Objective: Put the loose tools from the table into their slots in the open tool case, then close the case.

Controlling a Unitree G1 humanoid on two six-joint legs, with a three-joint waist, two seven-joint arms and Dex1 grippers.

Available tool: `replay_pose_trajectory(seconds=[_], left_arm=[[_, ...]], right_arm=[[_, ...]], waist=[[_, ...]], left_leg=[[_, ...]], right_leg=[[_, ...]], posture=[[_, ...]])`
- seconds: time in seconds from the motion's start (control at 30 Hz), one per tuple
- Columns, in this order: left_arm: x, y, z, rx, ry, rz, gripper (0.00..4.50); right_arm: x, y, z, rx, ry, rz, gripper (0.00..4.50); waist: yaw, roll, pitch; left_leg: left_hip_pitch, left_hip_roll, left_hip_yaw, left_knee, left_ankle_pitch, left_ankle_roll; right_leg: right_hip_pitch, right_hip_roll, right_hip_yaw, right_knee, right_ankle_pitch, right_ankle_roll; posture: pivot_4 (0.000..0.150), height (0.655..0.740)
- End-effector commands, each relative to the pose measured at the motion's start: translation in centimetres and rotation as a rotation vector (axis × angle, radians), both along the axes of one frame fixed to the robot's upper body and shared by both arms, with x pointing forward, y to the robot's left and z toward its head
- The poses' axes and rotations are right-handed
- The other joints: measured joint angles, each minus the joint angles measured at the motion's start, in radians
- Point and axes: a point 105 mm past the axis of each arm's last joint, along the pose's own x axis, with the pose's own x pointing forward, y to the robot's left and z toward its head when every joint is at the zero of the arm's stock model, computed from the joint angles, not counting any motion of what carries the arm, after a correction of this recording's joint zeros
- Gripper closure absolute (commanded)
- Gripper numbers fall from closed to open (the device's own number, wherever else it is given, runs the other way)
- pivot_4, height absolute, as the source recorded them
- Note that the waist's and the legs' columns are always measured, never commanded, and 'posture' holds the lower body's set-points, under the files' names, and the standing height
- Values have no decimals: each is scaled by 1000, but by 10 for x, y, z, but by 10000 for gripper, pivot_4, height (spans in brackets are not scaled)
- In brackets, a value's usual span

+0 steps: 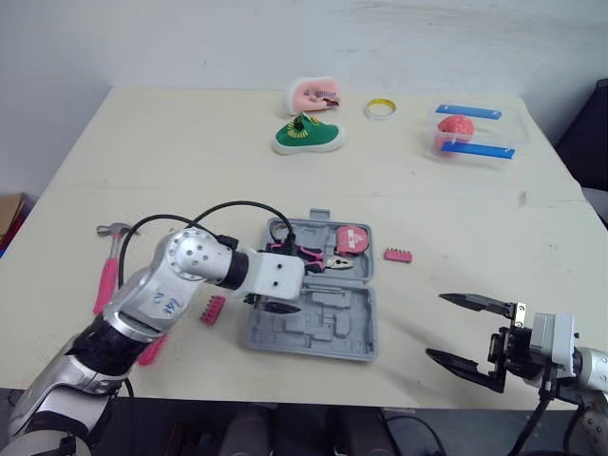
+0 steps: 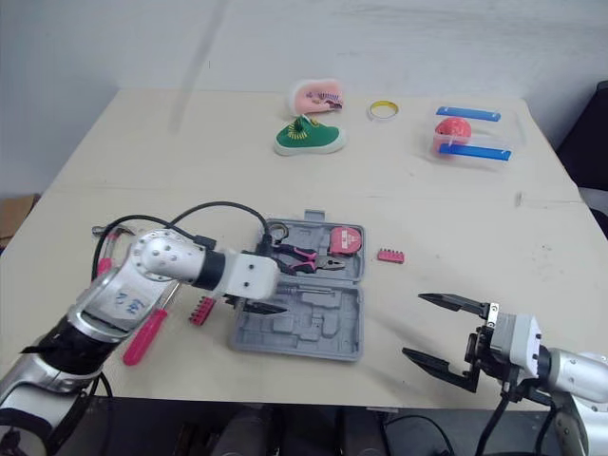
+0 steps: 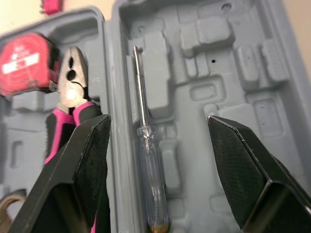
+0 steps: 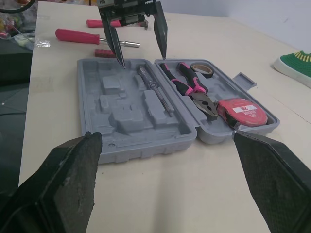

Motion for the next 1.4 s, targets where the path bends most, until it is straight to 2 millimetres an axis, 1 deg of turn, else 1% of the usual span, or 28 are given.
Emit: replay_pose_trajectory(seconds=[0.03,0.1,0.13,0.17,0.2,0.27,0.3,0.43,0.53,0.63,0.73,0.9,1.17,1.33,1.4], left_arm=[[3,-6,24,-228,-22,-11,14924],[11,-4,34,-447,40,31,20072],[17,2,32,-486,45,68,24291],[20,9,25,-481,51,87,28952],[19,11,22,-485,55,67,33459],[17,10,20,-557,103,71,43159],[15,9,19,-579,118,56,44436],[15,7,9,-623,204,84,44436],[14,8,-17,-539,286,130,44436],[17,9,-32,-509,294,175,44436],[21,12,-43,-488,296,208,44436],[25,13,-52,-446,278,218,44436],[23,13,-63,-427,291,198,44436],[26,12,-71,-387,305,238,44436],[21,11,-79,-334,332,226,44436]], right_arm=[[-1,-2,7,20,-26,-2,0],[-1,-1,7,20,-23,-1,0],[-1,-1,7,21,-24,-1,0],[0,-1,8,22,-25,-3,0],[0,0,9,24,-25,-5,0],[1,1,9,25,-24,-6,0],[1,2,10,25,-24,-7,0],[3,3,11,25,-23,-10,0],[5,3,12,21,-25,-14,0],[5,4,13,18,-27,-17,0],[5,3,14,17,-31,-24,0],[5,0,14,15,-37,-39,0],[3,0,11,9,-27,-37,0],[3,1,10,11,-22,-35,0],[3,1,10,12,-21,-35,0]], waist=[[7,0,0],[10,0,0],[10,0,0],[10,0,0],[9,0,0],[7,0,0],[8,0,0],[11,0,0],[10,0,0],[8,0,0],[9,0,0],[9,0,0],[10,1,-1],[9,3,-1],[9,3,-2]], left_leg=[[0,0,0,0,0,0],[0,0,0,1,0,1],[0,0,0,2,-1,1],[-1,0,-1,3,-1,1],[-1,0,-1,3,-1,1],[0,0,-1,2,-1,1],[0,0,-1,2,-1,1],[-1,0,-2,4,-1,1],[0,0,-2,3,-1,1],[0,0,-1,3,-1,1],[0,0,-2,3,-1,1],[0,0,-2,3,-1,2],[1,0,-2,3,-1,2],[2,0,-2,3,-1,2],[5,0,-2,2,-1,2]], right_leg=[[0,0,0,0,0,0],[0,0,0,0,0,0],[0,0,-1,0,0,0],[0,0,-1,0,0,0],[1,0,-2,0,0,0],[1,0,-1,0,0,0],[0,0,-2,0,0,0],[1,0,-2,0,0,1],[2,0,-2,0,0,1],[2,0,-2,0,0,1],[2,0,-2,0,0,1],[2,0,-2,0,0,1],[3,0,-2,0,0,1],[4,0,-2,0,0,1],[8,0,-2,-2,0,1]], posture=[[1500,7400],[1500,7400],[1500,7400],[1500,7400],[1500,7400],[1500,7400],[1500,7400],[1500,7400],[1500,7400],[1500,7400],[1500,7400],[1500,7400],[1500,7400],[1500,7400],[1500,7400]])
